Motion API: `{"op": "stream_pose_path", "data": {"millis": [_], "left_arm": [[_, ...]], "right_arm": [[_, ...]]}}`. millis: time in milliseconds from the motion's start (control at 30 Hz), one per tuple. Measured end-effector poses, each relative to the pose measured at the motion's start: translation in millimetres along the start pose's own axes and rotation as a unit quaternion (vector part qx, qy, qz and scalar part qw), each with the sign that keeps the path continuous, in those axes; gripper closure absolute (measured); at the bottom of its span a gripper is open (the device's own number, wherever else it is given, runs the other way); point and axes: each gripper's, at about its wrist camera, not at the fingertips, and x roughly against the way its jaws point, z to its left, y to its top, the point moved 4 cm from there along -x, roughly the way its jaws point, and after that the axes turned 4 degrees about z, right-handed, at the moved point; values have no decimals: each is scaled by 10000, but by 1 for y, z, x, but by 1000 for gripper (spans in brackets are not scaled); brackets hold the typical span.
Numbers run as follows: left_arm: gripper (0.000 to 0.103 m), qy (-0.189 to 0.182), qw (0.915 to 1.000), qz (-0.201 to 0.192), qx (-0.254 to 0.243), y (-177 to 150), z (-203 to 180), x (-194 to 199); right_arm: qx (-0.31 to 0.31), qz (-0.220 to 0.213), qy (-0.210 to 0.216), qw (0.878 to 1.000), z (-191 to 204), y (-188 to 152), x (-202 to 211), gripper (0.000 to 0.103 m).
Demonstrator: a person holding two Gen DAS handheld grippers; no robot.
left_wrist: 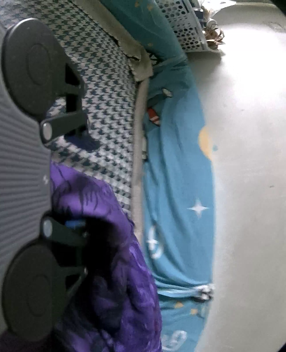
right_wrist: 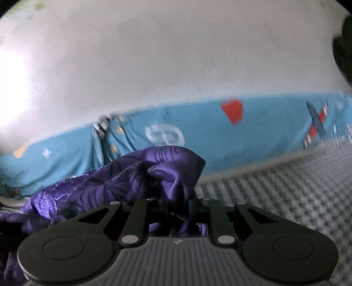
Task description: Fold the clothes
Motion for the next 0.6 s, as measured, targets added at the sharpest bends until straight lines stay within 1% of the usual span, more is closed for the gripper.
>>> {"op": "stream_pose_path", "data": {"millis": [33, 67, 100, 133, 167, 200, 333, 400, 500, 533, 600], "left_arm": [[31, -34, 9999, 105, 66, -1, 1, -3], [32, -67, 9997, 211, 132, -3, 3, -6], [30, -133, 9994, 268, 192, -3, 4, -7], [28, -224, 9990, 290, 249, -3, 5, -5], [23, -288, 9987, 311, 267, -3, 6, -2], [17, -328, 9987, 292, 257, -3, 7, 1], [13, -594, 9977, 214, 245, -2, 7, 16], [5, -781, 9963, 241, 273, -4, 6, 22], [3, -938, 9953, 186, 178, -7, 3, 33], [2, -961, 9952, 151, 118, -7, 2, 36], [0, -1000, 9949, 120, 20, -9, 0, 41]], "right_arm": [[-4, 135, -57, 9999, -2, -2, -4, 85], [3, 243, -117, 9996, -3, -4, -6, 81], [4, 288, -151, 9995, -5, -5, -6, 78], [-13, 292, -173, 9994, -7, -5, -4, 73], [-37, 291, -196, 9994, -9, -6, -1, 70], [-64, 284, -205, 9994, -11, -5, 2, 69], [-144, 192, -246, 9994, -19, -2, 15, 67], [-149, 129, -174, 9997, -19, 1, 24, 66], [-120, 100, 116, 9998, -15, 1, 36, 63], [-114, 132, 264, 9995, -13, 0, 39, 60], [-143, 306, 558, 9979, -8, -5, 39, 59]]}}
